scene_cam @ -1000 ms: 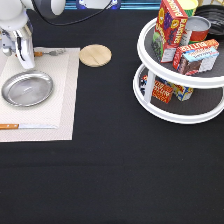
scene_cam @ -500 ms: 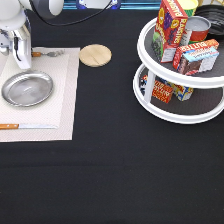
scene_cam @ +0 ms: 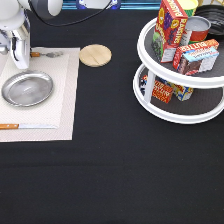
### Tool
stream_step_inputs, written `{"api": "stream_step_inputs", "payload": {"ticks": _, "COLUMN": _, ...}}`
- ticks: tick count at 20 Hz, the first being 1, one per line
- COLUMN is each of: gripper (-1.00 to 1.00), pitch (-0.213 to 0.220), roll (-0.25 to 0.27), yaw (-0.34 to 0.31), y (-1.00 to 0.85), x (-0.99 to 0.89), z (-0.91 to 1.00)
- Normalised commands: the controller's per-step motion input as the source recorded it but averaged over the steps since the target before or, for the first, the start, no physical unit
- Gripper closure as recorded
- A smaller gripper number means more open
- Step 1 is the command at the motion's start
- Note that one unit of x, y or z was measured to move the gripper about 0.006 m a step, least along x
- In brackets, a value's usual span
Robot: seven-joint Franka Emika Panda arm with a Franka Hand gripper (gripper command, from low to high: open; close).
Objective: Arrange plate and fork
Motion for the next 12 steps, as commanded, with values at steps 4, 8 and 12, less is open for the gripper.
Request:
{"api": "stream_step_inputs", "payload": {"ticks": 4, "gripper": -1.0, "pitch": 0.0, "roll": -0.008, "yaw": -0.194, "y": 0.02, "x": 0.26, "z": 0.18}}
{"api": "stream_step_inputs", "payload": {"ticks": 8, "gripper": -1.0, "pitch": 0.008, "roll": 0.002, "yaw": 0.0, "y": 0.03, "x": 0.11, "z": 0.36}}
{"api": "stream_step_inputs", "payload": {"ticks": 12, "gripper": -1.0, "pitch": 0.007, "roll": 0.0, "yaw": 0.048, "y": 0.09, "x": 0.09, "z": 0.77}}
